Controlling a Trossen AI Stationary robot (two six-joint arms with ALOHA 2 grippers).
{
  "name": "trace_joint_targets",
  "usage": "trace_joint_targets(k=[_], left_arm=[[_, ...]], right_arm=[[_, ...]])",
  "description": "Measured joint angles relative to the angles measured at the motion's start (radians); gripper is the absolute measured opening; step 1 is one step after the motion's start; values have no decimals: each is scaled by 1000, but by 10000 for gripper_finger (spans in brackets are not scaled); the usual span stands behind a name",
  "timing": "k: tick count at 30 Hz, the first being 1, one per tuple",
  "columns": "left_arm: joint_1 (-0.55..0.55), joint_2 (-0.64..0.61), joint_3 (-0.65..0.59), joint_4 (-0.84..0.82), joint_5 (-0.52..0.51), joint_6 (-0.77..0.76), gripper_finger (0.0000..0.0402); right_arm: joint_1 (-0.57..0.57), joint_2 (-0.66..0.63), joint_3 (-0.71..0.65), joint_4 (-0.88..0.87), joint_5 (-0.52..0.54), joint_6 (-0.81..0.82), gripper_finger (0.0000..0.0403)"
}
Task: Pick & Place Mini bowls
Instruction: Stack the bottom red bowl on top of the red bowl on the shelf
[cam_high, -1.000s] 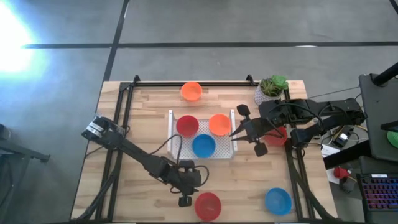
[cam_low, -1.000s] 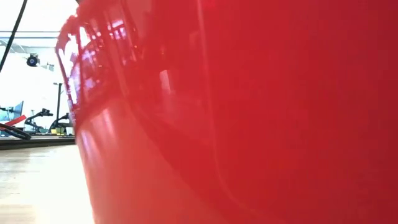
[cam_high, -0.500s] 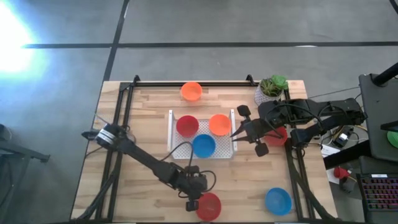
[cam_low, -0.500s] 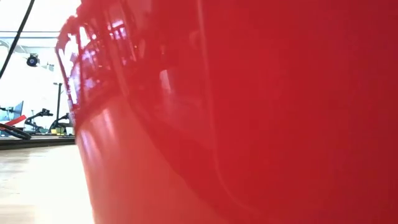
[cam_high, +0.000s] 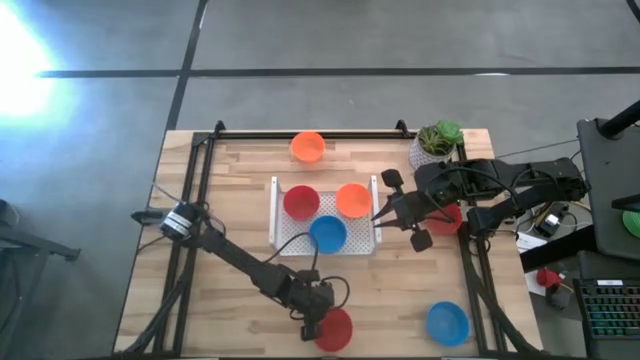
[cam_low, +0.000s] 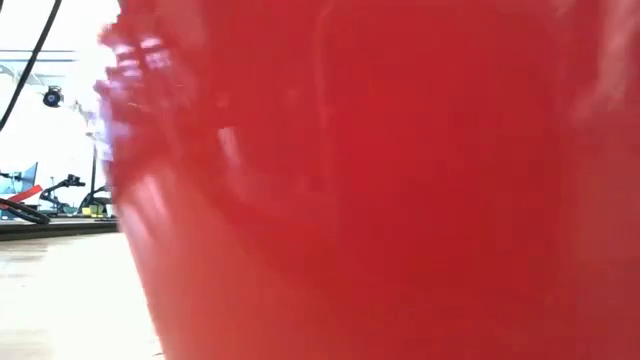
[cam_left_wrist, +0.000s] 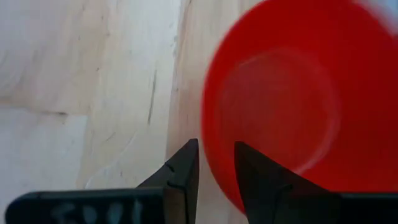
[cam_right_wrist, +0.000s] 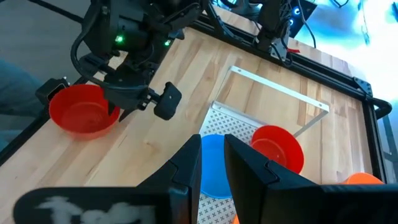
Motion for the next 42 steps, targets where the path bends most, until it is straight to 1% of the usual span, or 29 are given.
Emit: trace_joint_targets(k=[2, 4, 6, 9, 10, 16, 20, 23, 27, 33, 35, 39, 42], left_arm=[[3, -5, 0, 4, 12, 11, 93], [3, -7, 0, 4, 12, 17, 84], [3, -7, 0, 2, 12, 16, 62], [4, -6, 0, -12, 11, 14, 15], [4, -6, 0, -18, 10, 14, 9], [10, -18, 0, -34, 7, 5, 2], [22, -69, 15, -88, 2, 4, 2], [36, -123, 25, -143, -20, 4, 1], [60, -207, 38, -234, -82, 5, 1], [117, -356, 50, -379, -214, 11, 1], [145, -409, 50, -419, -241, 24, 1], [213, -503, 50, -500, -329, 69, 0], [289, -560, 49, -546, -356, 86, 0]], right_arm=[[0, 0, 0, 0, 0, 0, 66], [0, 0, 0, 0, 0, 0, 66], [0, 0, 0, 0, 0, 0, 66], [0, 0, 0, 0, 0, 0, 66], [0, 0, 0, 0, 0, 0, 66], [0, 0, 0, 1, 0, 1, 66], [0, 0, 0, 1, 0, 0, 66], [0, 0, 0, 2, 1, 2, 66], [0, 0, 0, 2, 1, 1, 66], [0, 0, 0, 4, 1, 1, 66], [0, 0, 0, 6, 1, 2, 66], [0, 0, 0, 7, 1, 4, 66], [0, 0, 0, 8, 1, 4, 66]])
